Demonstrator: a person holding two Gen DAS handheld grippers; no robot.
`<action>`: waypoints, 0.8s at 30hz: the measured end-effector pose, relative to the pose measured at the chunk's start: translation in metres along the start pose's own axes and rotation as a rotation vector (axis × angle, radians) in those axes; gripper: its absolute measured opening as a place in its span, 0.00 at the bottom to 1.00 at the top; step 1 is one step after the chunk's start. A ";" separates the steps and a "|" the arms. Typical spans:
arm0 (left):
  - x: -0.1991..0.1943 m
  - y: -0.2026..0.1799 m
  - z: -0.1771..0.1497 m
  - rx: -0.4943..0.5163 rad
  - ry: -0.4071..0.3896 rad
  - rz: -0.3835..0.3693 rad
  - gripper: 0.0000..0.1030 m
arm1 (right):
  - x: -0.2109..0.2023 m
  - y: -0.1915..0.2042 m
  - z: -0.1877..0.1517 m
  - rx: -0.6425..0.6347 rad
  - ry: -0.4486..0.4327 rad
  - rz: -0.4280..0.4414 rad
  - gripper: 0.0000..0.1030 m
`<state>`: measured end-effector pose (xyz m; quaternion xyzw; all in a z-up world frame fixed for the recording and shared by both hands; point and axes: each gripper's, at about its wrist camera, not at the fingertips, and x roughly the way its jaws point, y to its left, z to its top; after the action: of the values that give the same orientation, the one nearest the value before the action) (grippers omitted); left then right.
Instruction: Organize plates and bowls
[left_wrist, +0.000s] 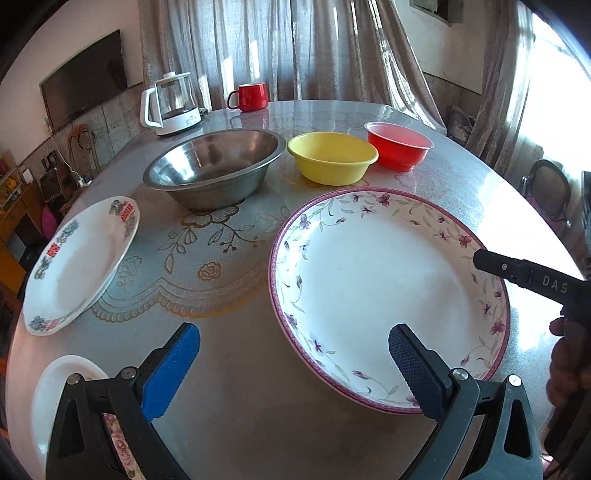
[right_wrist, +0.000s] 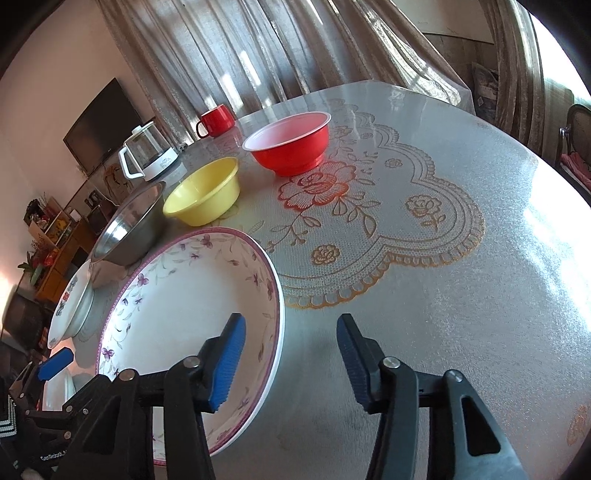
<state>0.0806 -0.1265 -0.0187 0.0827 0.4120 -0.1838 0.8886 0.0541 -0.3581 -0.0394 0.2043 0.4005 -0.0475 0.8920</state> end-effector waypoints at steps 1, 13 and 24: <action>0.001 0.001 0.001 -0.012 0.005 -0.021 1.00 | 0.001 0.000 0.000 0.000 0.005 0.003 0.43; 0.023 0.028 0.015 -0.166 0.117 -0.182 0.58 | 0.008 0.016 -0.002 -0.081 0.043 0.056 0.31; 0.030 0.024 0.011 -0.174 0.134 -0.225 0.36 | 0.009 0.021 -0.005 -0.132 0.037 0.030 0.29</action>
<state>0.1155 -0.1158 -0.0344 -0.0292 0.4915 -0.2399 0.8367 0.0617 -0.3365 -0.0419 0.1517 0.4161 -0.0036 0.8966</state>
